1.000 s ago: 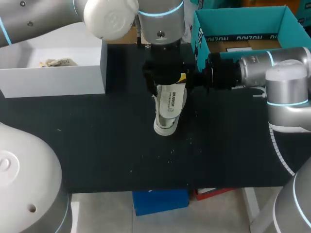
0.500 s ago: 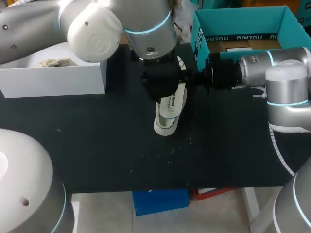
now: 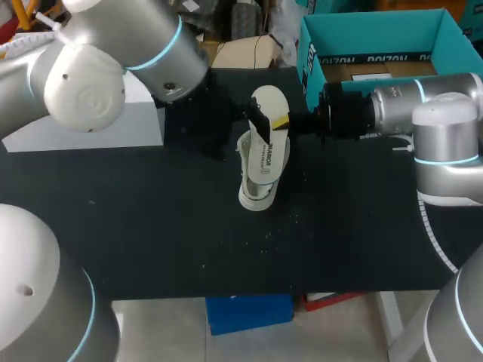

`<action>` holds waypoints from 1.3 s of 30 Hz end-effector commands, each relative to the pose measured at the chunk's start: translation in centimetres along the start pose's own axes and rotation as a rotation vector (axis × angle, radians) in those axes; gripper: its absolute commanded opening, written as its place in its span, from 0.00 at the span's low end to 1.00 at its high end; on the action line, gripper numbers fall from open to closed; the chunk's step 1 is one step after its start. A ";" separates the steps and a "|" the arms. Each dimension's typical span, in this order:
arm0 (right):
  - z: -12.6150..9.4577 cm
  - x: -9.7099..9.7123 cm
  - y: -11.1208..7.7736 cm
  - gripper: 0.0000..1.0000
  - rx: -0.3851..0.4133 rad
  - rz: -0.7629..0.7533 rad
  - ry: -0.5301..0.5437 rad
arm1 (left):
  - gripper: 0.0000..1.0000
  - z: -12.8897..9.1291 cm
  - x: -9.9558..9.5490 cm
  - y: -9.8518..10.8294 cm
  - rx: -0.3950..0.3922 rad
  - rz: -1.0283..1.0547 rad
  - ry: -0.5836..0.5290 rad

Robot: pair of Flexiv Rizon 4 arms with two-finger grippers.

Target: Take the shoe out of the shoebox, open the shoe tongue, remove and reinsert the insole, then place the shoe into the shoebox

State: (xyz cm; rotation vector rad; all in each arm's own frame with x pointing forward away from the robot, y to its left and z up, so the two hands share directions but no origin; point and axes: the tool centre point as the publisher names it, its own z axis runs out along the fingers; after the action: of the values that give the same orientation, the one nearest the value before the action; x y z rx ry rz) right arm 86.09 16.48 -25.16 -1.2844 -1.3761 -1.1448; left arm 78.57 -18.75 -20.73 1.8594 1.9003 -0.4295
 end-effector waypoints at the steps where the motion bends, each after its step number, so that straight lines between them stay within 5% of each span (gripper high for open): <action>1: 0.1 0.0 0.0 0.00 -0.001 0.001 -0.002 | 1.00 -0.3 2.2 -0.6 -0.016 -0.089 -1.065; 10: 0.1 0.0 0.0 0.00 -0.001 0.001 -0.002 | 1.00 -0.3 2.2 -0.6 -0.019 -0.105 -1.263; 24: 0.1 0.0 0.0 0.00 -0.001 0.001 -0.002 | 1.00 -0.4 2.1 -0.4 -0.045 -0.069 -1.261; 28: 0.1 0.0 0.0 0.00 -0.001 0.001 -0.002 | 1.00 1.5 2.4 0.0 -0.017 -0.022 -1.302; 39: 0.1 0.0 0.0 0.00 -0.001 0.001 -0.002 | 1.00 2.6 3.3 3.5 -0.044 -0.023 -1.325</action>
State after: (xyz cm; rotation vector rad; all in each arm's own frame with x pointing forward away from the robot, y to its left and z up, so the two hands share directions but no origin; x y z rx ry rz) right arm 86.09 16.48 -25.16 -1.2844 -1.3760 -1.1450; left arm 81.33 -16.63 -23.94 1.1664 1.1955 -1.0876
